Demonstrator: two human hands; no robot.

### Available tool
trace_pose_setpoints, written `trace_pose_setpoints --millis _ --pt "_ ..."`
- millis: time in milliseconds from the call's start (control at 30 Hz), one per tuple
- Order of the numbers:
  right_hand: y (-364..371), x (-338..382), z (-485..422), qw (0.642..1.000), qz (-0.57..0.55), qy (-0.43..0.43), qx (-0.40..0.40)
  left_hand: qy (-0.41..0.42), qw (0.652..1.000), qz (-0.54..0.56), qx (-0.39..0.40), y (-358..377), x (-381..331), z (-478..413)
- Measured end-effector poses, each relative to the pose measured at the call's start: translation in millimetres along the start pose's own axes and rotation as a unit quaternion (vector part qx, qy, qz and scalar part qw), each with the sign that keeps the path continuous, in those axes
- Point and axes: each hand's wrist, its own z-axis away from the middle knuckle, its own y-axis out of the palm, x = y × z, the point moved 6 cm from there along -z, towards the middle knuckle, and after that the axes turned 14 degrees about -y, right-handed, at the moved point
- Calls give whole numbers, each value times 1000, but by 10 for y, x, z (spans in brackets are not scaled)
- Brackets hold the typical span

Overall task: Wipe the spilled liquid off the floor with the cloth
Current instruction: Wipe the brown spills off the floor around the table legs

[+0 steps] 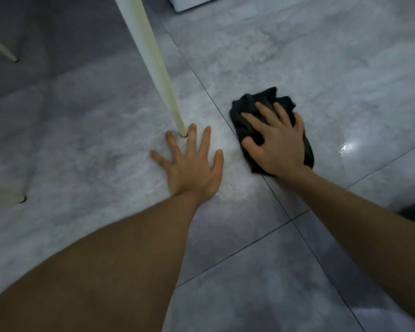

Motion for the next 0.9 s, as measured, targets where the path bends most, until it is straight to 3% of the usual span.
trace_pose_setpoints --millis 100,167,367,433,600,800,900 --pt "34 -261 -355 994 7 112 11 -2 1000 -4 -5 -9 0 -2" --pt "78 -174 -574 991 -7 134 20 0 1000 -5 -2 -12 -10 -1" --pt "15 415 268 999 -9 -33 2 2 1000 12 -1 -15 -3 -8" --pt "-29 284 373 1000 -3 -28 8 0 1000 12 -6 -22 4 -6" --pt "49 342 -79 995 -5 96 37 6 1000 2 -8 -9 9 -28" --pt "-16 880 710 1000 -15 -21 12 94 992 86 -15 -123 274 149" --pt "-33 836 801 999 -2 -9 35 81 995 54 -5 -62 820 397"
